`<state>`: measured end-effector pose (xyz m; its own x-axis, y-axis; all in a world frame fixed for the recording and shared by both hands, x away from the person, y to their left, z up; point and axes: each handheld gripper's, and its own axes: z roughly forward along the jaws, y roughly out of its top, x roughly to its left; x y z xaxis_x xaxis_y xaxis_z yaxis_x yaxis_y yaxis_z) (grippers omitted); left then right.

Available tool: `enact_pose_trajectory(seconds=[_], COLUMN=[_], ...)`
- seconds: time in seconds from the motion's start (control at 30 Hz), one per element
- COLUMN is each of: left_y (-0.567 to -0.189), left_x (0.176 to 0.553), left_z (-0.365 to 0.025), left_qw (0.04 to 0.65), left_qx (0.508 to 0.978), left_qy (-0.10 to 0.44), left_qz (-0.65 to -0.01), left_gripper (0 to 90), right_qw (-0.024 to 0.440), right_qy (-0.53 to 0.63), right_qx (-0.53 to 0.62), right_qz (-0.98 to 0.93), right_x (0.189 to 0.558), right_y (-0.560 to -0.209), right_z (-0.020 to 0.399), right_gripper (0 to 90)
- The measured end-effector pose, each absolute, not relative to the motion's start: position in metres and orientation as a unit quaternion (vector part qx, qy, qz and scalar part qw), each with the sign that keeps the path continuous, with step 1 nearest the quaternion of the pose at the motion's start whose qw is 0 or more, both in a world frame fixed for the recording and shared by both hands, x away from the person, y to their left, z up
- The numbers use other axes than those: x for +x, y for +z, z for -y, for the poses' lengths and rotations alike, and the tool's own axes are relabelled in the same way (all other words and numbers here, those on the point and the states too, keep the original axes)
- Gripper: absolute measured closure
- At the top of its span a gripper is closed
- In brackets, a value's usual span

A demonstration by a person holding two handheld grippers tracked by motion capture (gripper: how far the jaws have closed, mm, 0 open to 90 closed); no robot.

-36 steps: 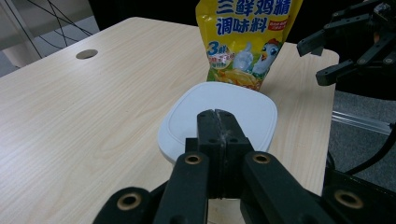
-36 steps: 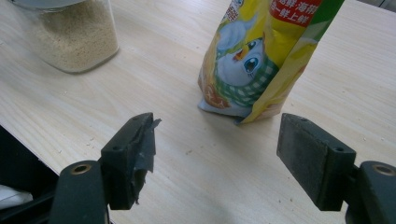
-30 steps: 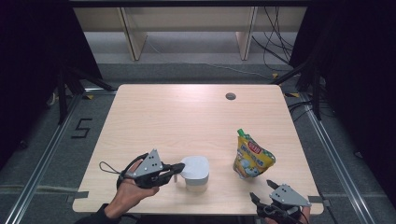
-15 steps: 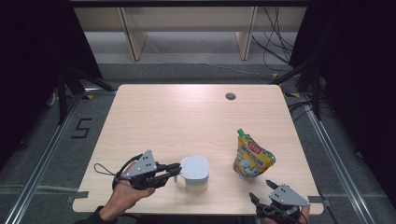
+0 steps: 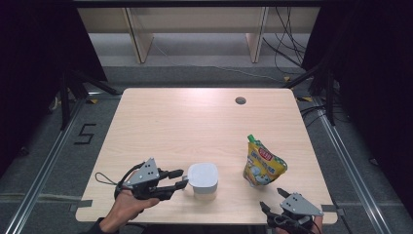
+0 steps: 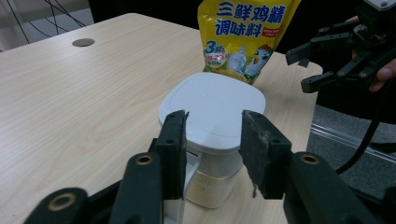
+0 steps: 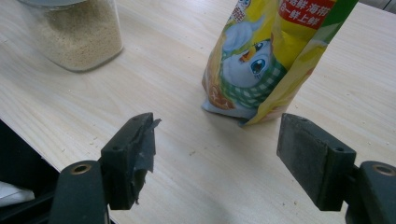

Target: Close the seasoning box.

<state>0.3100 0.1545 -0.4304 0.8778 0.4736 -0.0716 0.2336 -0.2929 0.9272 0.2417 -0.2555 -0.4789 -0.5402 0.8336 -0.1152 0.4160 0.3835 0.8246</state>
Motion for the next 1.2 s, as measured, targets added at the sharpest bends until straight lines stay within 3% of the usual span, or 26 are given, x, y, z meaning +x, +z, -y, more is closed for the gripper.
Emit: enact_pose_trajectory(seconds=[0.53, 1.2], left_y=[-0.440, -0.451], left_x=[0.299, 0.295], left_z=[-0.158, -0.166], left_qw=[0.535, 0.517], left_qx=[0.803, 0.810], left_qy=[0.082, 0.082], left_qz=[-0.250, -0.266], left_gripper=[36.9, 27.8], right_qw=[0.263, 0.255], right_qy=[0.389, 0.389], right_qx=[0.402, 0.388], right_qz=[-0.786, -0.796], right_x=[0.242, 0.242], right_y=[-0.480, -0.481], right_z=[0.255, 0.254], right_gripper=[28.9, 28.8])
